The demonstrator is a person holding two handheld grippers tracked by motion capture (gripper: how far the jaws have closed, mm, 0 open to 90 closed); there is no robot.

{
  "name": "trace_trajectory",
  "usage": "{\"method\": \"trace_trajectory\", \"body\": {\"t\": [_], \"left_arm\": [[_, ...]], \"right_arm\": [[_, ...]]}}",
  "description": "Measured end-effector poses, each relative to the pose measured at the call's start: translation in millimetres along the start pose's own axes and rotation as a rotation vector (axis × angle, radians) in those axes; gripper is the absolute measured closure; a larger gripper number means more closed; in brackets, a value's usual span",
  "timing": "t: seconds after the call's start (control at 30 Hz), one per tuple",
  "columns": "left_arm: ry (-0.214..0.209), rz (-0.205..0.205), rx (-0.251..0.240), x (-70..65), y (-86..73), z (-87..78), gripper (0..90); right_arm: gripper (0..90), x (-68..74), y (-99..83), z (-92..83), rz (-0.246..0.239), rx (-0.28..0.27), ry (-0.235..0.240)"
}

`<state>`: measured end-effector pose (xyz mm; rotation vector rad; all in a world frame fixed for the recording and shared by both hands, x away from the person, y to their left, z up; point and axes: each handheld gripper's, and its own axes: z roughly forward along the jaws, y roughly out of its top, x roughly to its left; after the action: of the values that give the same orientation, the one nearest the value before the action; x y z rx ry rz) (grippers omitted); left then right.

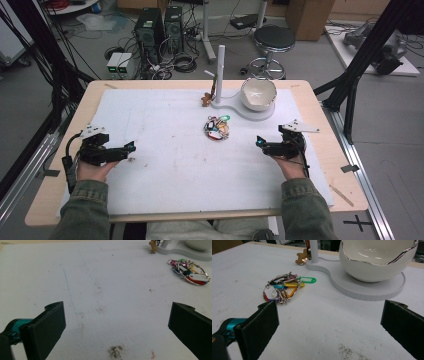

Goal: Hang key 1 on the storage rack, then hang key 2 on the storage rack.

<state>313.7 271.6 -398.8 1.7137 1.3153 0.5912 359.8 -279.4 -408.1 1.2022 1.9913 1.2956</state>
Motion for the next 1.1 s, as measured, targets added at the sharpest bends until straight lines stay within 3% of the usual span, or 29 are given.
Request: {"method": "trace_trajectory", "body": {"t": [0.2, 0.43, 0.77, 1.1], "left_arm": [[0.025, -0.009, -0.042, 9.2, -15.7, -11.5, 1.7], [0.028, -0.074, -0.114, 23.4, -29.3, -27.9, 1.7], [0.023, -0.074, -0.125, 28.2, -35.8, -29.8, 1.6], [0.029, -0.067, -0.119, 28.3, -37.7, -28.6, 1.6]], "right_arm": [[0.7, 3.1, 1.6, 1.8, -0.005, 0.007, 0.015], [0.7, 6.1, 9.9, -1.7, 0.001, -0.022, 0.033], [0.7, 12.7, 19.3, 1.7, -0.028, 0.017, 0.049], [0.7, 16.7, 39.5, 21.9, -0.061, 0.095, 0.102]]}}
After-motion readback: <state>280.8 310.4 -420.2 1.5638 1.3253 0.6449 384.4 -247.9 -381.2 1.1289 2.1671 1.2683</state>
